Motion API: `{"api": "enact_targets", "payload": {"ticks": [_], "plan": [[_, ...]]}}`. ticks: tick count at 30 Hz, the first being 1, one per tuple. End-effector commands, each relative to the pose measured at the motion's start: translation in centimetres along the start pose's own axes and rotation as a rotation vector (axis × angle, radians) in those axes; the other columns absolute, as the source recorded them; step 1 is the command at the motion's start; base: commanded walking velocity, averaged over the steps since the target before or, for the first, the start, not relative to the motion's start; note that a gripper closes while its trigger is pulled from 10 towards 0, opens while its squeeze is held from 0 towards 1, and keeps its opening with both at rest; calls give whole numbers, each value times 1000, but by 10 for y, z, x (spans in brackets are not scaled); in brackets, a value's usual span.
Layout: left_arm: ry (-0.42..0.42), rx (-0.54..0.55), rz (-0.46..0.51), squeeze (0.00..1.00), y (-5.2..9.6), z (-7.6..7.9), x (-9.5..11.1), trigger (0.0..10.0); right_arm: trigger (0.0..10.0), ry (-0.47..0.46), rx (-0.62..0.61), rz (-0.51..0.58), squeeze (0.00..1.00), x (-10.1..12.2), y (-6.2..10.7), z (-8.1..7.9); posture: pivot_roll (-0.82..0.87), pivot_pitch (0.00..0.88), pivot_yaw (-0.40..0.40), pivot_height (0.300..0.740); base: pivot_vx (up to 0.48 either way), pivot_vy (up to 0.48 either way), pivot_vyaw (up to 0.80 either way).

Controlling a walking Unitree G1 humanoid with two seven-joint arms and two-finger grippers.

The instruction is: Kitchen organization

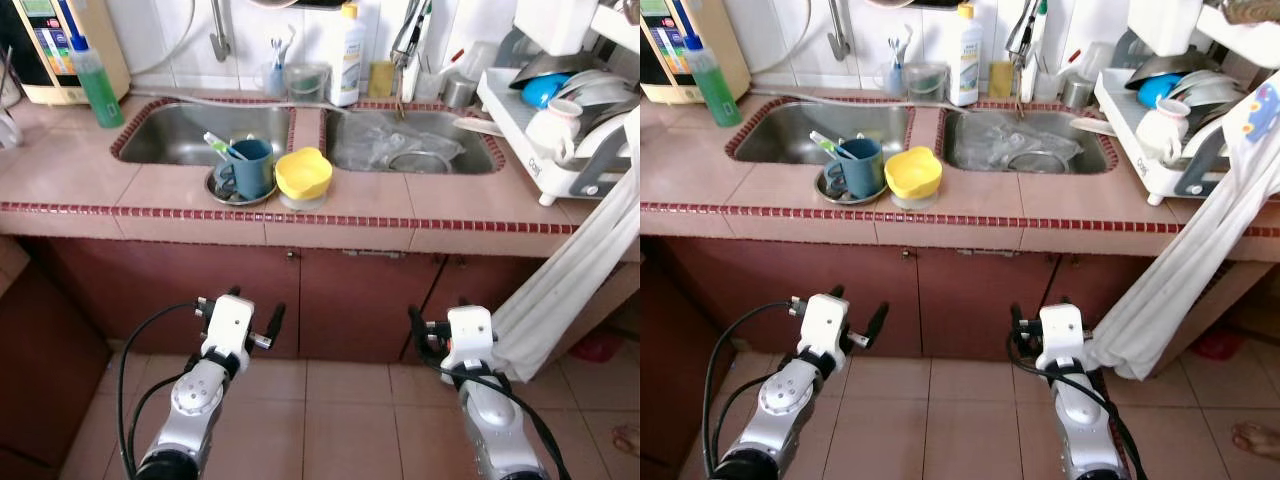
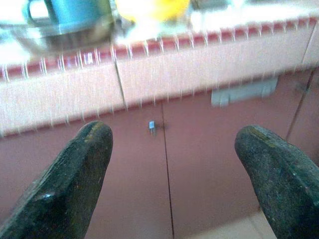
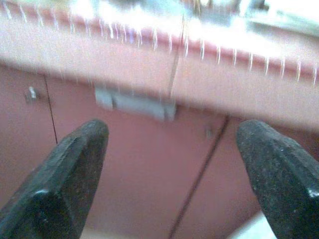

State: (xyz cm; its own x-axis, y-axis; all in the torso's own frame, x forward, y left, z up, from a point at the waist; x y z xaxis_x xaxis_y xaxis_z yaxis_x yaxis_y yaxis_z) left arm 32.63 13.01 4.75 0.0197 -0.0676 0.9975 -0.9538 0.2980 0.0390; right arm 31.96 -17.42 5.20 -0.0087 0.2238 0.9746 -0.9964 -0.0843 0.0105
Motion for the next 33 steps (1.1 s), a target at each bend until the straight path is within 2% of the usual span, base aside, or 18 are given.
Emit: {"api": "enact_targets", "payload": {"ticks": [1, 3, 4, 5, 6, 9, 10, 11, 12, 13, 16, 19, 21, 23, 26, 33], "plan": [[48, 6, 43, 0, -10, -5, 22, 10000, 10000, -41, 2, 114, 298, 37, -11, 2, -96, 0, -2, 740, 0, 0, 0], [66, -1, 59, 0, -11, -4, 28, 10000, 10000, -76, -1, 142, 298, 47, -12, 3, -96, 0, -2, 740, 0, 0, 0], [99, -5, 75, 1000, -12, -4, 33, 10000, 10000, -103, 16, 183, 1000, 57, -12, 2, -94, 0, -4, 740, 0, 0, 0], [122, -8, 85, 1000, -13, -4, 37, 10000, 10000, -119, 29, 210, 1000, 63, -11, 2, -92, 0, -6, 740, 0, 0, 0], [157, -7, 145, 1000, -12, -5, 51, 10000, 10000, -149, 46, 247, 1000, 75, -9, 1, -92, 0, -7, 740, 0, 0, 0], [196, -1, 146, 1000, -13, -5, 58, 10000, 10000, -130, 36, 220, 1000, 76, -8, 3, -89, 0, -13, 740, 0, 0, 0], [189, 8, 136, 1000, -13, -6, 59, 10000, 10000, -122, 51, 217, 914, 76, -8, 1, -88, 0, -14, 740, 0, 0, 0], [187, 14, 125, 1000, -14, -6, 58, 10000, 10000, -115, 53, 218, 914, 77, -7, 1, -88, 0, -14, 740, 0, 0, 0], [190, 18, 114, 471, -14, -6, 58, 10000, 10000, -110, 52, 217, 0, 77, -7, 1, -88, 0, -14, 740, 0, 0, 0], [179, 13, 122, 0, -12, -5, 60, 10000, 10000, -114, 61, 218, 0, 78, -5, 1, -87, 0, -18, 740, 0, 0, 0], [221, 3, 147, 0, -4, -5, 67, 10000, 10000, -108, 69, 236, 0, 84, 1, 2, -88, 0, -21, 740, 0, 0, 0], [202, 5, 143, 0, 2, -8, 70, 10000, 10000, -84, 54, 267, 0, 91, 7, 7, -84, 0, -23, 740, 0, 0, 0], [219, 13, 138, 0, 6, -10, 73, 10000, 10000, -61, 49, 262, 0, 91, 10, 10, -84, 0, -24, 740, 0, 0, 0], [187, 13, 137, 0, 6, -12, 76, 10000, 10000, -59, 39, 255, 0, 90, 11, 13, -81, 0, -26, 740, 0, 0, 0], [201, 32, 130, 0, 5, -18, 81, 10000, 10000, -54, 24, 252, 0, 92, 10, 16, -85, 0, -19, 740, 0, 0, 0], [202, 28, 146, 0, 2, -19, 91, 10000, 10000, -52, 21, 275, 0, 100, 11, 15, -97, 0, -7, 740, 0, 0, 0]]}}
Point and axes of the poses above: a point about 5 cm out from each wrist's last joint towards the gripper, its own y axis pointing back from the gripper into the wrist, its own x axis along the axis of the wrist's last joint, z = x × y, the point moved 3 cm from there along -y, pointing out of the wrist towards the gripper, and after that the axes turned 4 degrees about y, right-handed, at the moved point
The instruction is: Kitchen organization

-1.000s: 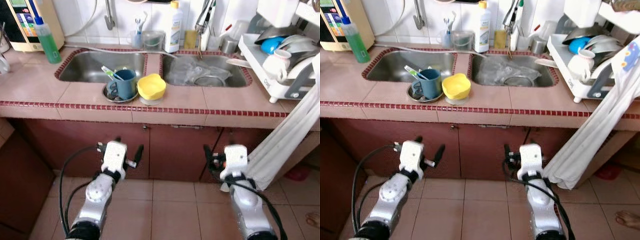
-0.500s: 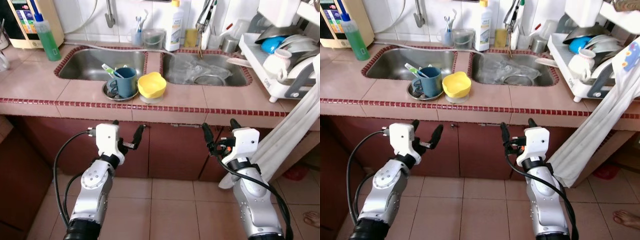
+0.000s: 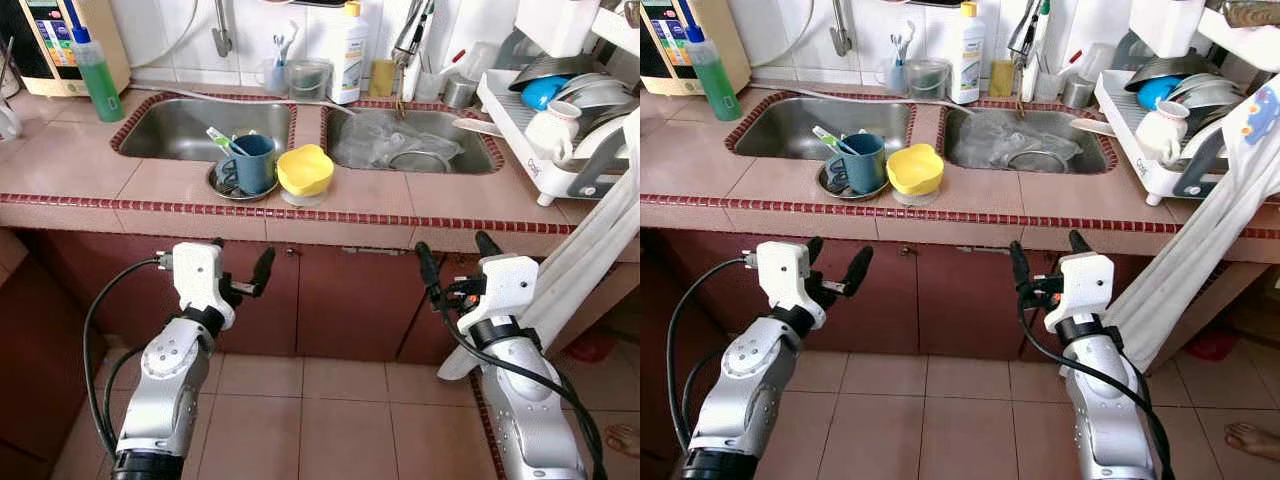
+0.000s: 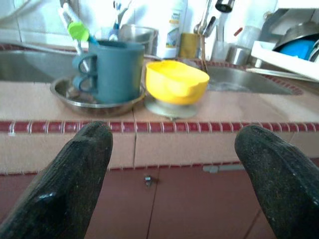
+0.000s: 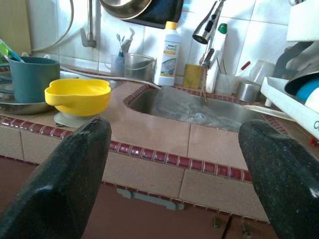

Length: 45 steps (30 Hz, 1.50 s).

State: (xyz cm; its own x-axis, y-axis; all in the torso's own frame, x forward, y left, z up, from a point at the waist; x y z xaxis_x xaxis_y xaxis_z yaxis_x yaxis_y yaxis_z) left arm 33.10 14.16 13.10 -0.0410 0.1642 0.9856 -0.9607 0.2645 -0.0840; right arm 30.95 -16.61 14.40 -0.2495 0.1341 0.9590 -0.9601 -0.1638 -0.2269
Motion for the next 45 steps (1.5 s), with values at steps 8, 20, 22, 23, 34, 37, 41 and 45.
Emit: {"api": "enact_targets", "payload": {"ticks": [8, 20, 22, 23, 34, 37, 41, 45], "plan": [[27, -10, 12, 0, -4, 3, 9, 10000, 10000, 25, -25, 19, 0, 10, 1, 6, -115, 0, -5, 740, 173, 0, 0], [55, -7, 2, 0, -3, 6, 7, 10000, 10000, 30, -28, 12, 0, 11, 6, 10, -124, 0, -13, 740, 323, 0, 0], [57, -8, -1, 0, -3, 8, 6, 10000, 10000, 33, -27, 8, 0, 11, 7, 10, -124, 0, -19, 740, 339, 0, 0], [56, -8, -1, 0, -3, 8, 6, 10000, 10000, 34, -27, 7, 0, 11, 7, 10, -124, 0, -19, 740, 345, 0, 0], [68, 0, 4, 0, -3, 9, 7, 10000, 10000, 40, -18, 5, 0, 13, 5, 11, -119, 0, -26, 740, 342, 0, 0], [67, 1, 4, 0, -3, 9, 7, 10000, 10000, 39, -17, 6, 0, 13, 5, 10, -118, 0, -25, 740, 340, 0, 0], [68, -2, 7, 0, -3, 9, 8, 10000, 10000, 35, -14, 2, 0, 12, 6, 8, -120, 0, -25, 740, 329, 0, 0], [78, 4, 20, 0, -4, 9, 10, 10000, 10000, 37, -13, 0, 0, 12, 6, 9, -123, 0, -22, 740, 143, 0, 0]]}}
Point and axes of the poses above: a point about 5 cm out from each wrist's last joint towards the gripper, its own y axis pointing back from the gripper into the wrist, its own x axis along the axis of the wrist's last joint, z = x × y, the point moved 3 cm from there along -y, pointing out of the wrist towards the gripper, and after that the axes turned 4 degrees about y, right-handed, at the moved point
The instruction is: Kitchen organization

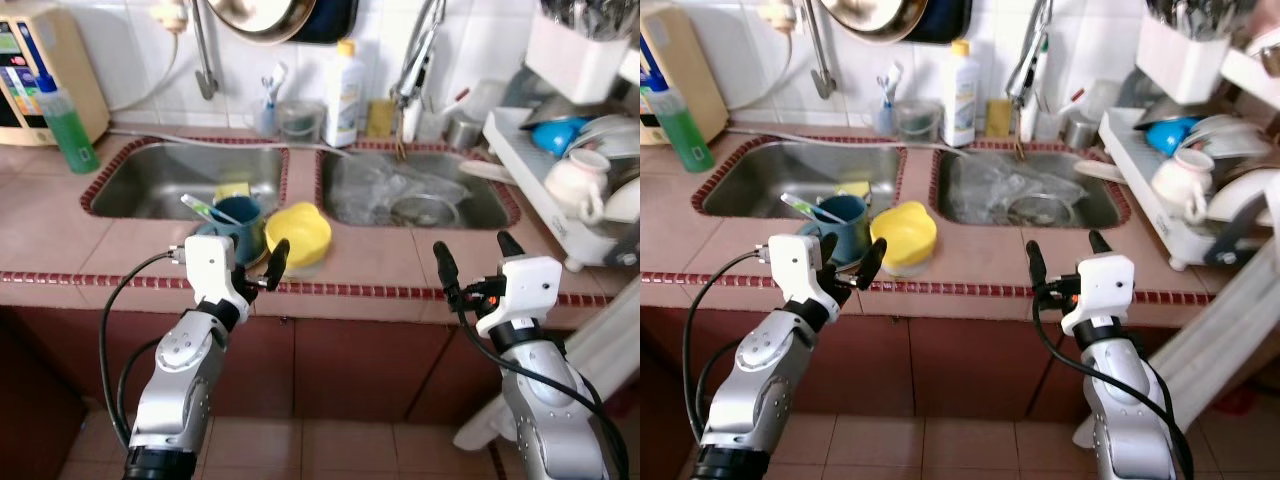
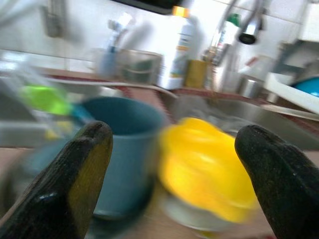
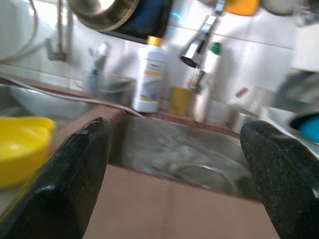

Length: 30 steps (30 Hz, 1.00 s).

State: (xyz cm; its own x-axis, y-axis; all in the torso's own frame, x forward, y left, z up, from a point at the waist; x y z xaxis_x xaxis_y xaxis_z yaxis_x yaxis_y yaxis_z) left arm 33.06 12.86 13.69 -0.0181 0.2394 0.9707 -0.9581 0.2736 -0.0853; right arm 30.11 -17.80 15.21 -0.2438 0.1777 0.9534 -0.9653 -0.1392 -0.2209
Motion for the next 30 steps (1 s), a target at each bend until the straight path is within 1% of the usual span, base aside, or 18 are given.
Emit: {"api": "enact_targets", "payload": {"ticks": [1, 2, 4, 5, 6, 9, 12, 15, 16, 17, 18, 20, 23, 25, 26, 27, 29, 30], "plan": [[5, 11, 27, 0, 0, -4, 7, 10000, 10000, -6, 10, 11, 0, 4, -2, -3, -123, 0, -22, 740, 0, 0, 0], [8, 11, 26, 0, -1, -3, 7, 10000, 10000, -6, 10, 12, 0, 4, -2, -3, -123, 0, -22, 740, 0, 0, 0], [-18, 33, 12, 0, -2, -4, 6, 10000, 10000, -5, 10, 11, 0, 4, -2, -2, -124, 0, -21, 740, 0, 0, 0], [-22, 59, 4, 0, -3, -6, 5, 10000, 10000, -7, 13, 13, 0, 4, -2, -3, -125, 0, -21, 740, 0, 0, 0], [-19, 89, -6, 0, -4, -8, 5, 10000, 10000, -16, 23, 17, 0, 5, -2, -4, -125, 0, -21, 740, 0, 0, 0], [-20, 116, -15, 0, -5, -10, 5, 10000, 10000, -35, 65, 29, 0, 8, -1, -9, -128, 0, -18, 740, 0, 0, 0], [-24, 140, -22, 0, -6, -15, 4, 10000, 10000, -59, 153, 46, 0, 14, 2, -18, -132, 0, -19, 740, 0, 0, 0], [-24, 157, -24, 0, -7, -17, 4, 10000, 10000, -52, 191, 43, 0, 16, 2, -21, -136, 0, -19, 740, 0, 0, 0], [-24, 165, -28, 0, -7, -18, 4, 10000, 10000, -51, 234, 43, 0, 17, 4, -25, -136, 0, -21, 740, 0, 0, 0], [-24, 165, -28, 0, -7, -18, 4, 10000, 10000, -51, 234, 43, 0, 17, 4, -25, -136, 0, -21, 740, 0, 0, 0], [-25, 169, -27, 0, -8, -19, 4, 10000, 10000, -46, 272, 40, 0, 17, 5, -27, -138, 0, -19, 740, 0, 0, 0], [-27, 171, -27, 0, -8, -18, 4, 10000, 10000, -50, 299, 36, 0, 18, 6, -29, -137, 0, -21, 740, 0, 0, 0], [-11, 176, -32, 0, -9, -18, 4, 10000, 10000, -71, 351, 35, 0, 22, 8, -33, -138, 0, -22, 740, 0, 0, 0], [-8, 178, -32, 0, -9, -18, 4, 10000, 10000, -64, 390, 34, 0, 25, 9, -35, -139, 0, -22, 740, 0, 0, 0], [8, 176, -38, 0, -10, -17, 3, 10000, 10000, -56, 411, 34, 0, 26, 10, -36, -140, 0, -22, 740, 0, 0, 0], [8, 176, -38, 0, -10, -17, 3, 10000, 10000, -56, 411, 34, 0, 26, 10, -36, -140, 0, -22, 740, 0, 0, 0], [62, 183, -79, 0, -12, -14, -1, 10000, 10000, -45, 443, 36, 0, 30, 11, -37, -143, 0, -23, 740, 0, 0, 0], [72, 187, -89, 0, -13, -14, -2, 10000, 10000, -38, 446, 36, 0, 30, 11, -37, -146, 0, -23, 740, 0, 0, 0]]}}
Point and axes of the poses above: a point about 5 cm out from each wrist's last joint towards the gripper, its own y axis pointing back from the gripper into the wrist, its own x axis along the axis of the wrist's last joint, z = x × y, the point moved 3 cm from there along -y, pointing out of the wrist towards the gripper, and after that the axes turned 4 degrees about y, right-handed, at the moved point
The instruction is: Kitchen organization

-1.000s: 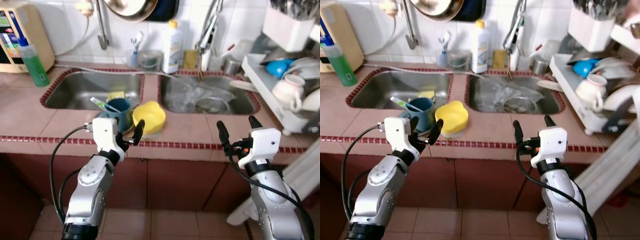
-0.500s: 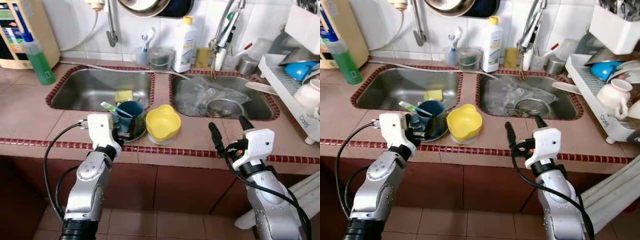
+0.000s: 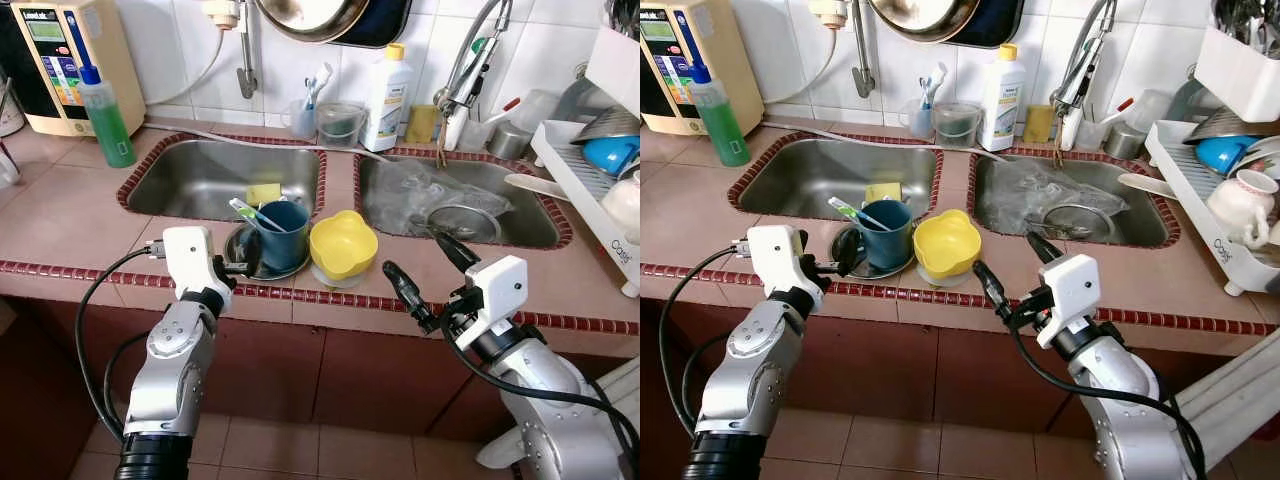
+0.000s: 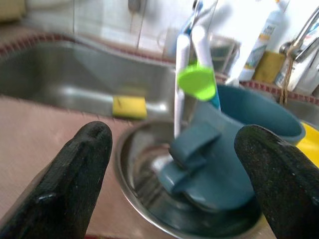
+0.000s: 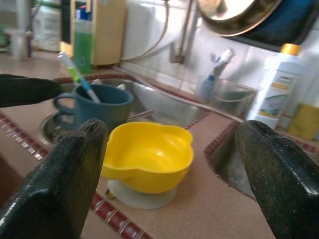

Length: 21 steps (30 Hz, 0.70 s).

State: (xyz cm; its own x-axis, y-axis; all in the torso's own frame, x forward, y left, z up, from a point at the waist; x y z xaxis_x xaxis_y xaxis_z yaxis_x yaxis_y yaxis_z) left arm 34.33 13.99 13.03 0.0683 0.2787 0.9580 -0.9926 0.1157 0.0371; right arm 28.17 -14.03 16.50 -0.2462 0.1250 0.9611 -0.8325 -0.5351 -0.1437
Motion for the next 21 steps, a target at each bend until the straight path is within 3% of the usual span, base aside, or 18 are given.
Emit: {"api": "enact_targets", "payload": {"ticks": [1, 5, 11, 21], "plan": [[20, 5, -23, 0, -4, 3, 0, 10000, 10000, 20, 23, 10, 0, 7, 0, -1, -146, 0, -23, 740, 0, 0, 0], [144, 7, -40, 0, -8, 8, 0, 10000, 10000, 9, 50, -2, 0, 7, 2, -4, -155, 0, -21, 740, 0, 0, 0], [249, 1, -57, 0, -15, 15, 3, 10000, 10000, 3, 80, -17, 0, 6, 6, -11, -167, 0, -13, 740, 0, 0, 0], [282, -20, -39, 0, -23, 21, 13, 10000, 10000, 4, 76, -19, 0, 8, 6, -11, -178, 0, -3, 740, 0, 0, 0]]}}
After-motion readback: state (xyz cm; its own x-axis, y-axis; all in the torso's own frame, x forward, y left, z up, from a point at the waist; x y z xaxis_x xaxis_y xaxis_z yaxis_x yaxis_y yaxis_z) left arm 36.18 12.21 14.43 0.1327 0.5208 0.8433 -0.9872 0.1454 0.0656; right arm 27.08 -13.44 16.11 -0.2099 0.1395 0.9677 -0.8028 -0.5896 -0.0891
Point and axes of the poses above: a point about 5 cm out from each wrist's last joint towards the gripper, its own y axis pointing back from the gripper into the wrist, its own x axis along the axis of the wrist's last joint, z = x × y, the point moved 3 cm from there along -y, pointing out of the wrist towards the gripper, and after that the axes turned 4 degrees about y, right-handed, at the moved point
